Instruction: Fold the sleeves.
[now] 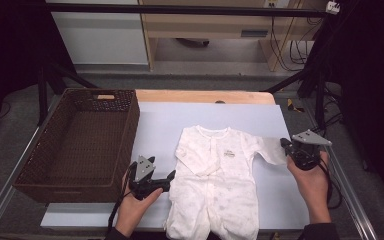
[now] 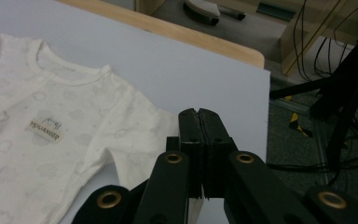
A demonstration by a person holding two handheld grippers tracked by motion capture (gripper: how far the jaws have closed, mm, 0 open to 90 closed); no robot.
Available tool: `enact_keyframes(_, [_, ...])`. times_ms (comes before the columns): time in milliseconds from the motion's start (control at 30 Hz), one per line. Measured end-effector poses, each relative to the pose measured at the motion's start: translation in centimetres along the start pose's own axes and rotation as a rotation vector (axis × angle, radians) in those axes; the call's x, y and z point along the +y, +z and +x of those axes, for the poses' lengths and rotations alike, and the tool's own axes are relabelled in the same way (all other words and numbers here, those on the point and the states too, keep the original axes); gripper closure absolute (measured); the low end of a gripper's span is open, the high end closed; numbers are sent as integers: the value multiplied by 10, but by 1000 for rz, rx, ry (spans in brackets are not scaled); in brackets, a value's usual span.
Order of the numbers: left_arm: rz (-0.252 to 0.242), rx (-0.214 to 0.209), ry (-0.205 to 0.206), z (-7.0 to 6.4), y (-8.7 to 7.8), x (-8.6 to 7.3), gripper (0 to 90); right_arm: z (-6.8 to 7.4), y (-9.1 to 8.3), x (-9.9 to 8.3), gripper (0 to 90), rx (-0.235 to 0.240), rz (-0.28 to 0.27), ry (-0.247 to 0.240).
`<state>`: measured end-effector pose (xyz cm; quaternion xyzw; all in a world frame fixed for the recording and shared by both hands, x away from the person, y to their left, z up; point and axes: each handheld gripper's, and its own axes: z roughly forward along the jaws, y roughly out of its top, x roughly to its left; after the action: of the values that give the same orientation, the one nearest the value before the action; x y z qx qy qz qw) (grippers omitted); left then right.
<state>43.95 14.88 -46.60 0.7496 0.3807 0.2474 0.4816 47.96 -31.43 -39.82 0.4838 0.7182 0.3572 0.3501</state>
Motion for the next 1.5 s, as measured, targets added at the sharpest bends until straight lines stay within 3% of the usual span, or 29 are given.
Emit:
enact_keyframes(200, [-2, 1, 1, -1, 0, 0, 127, -1, -9, 24, 890, -2, -31, -24])
enact_keyframes(433, [-5, 2, 2, 0, -2, 1, 127, 37, -2, 42, 889, 75, -42, -96])
enact_keyframes(567, [-9, 4, -1, 0, -2, 1, 127, 61, 8, 45, 889, 142, -40, -138])
enact_keyframes(1033, [-9, 6, -3, 1, -3, 1, 126, 134, 35, 26, 888, 326, 8, -238])
enact_keyframes(1300, [-12, 8, -3, 2, -3, 2, 127, 154, 37, 17, 888, 393, 29, -254])
enact_keyframes(1500, [-16, 10, -4, 2, -4, 3, 127, 166, 26, 23, 885, 466, 10, -250])
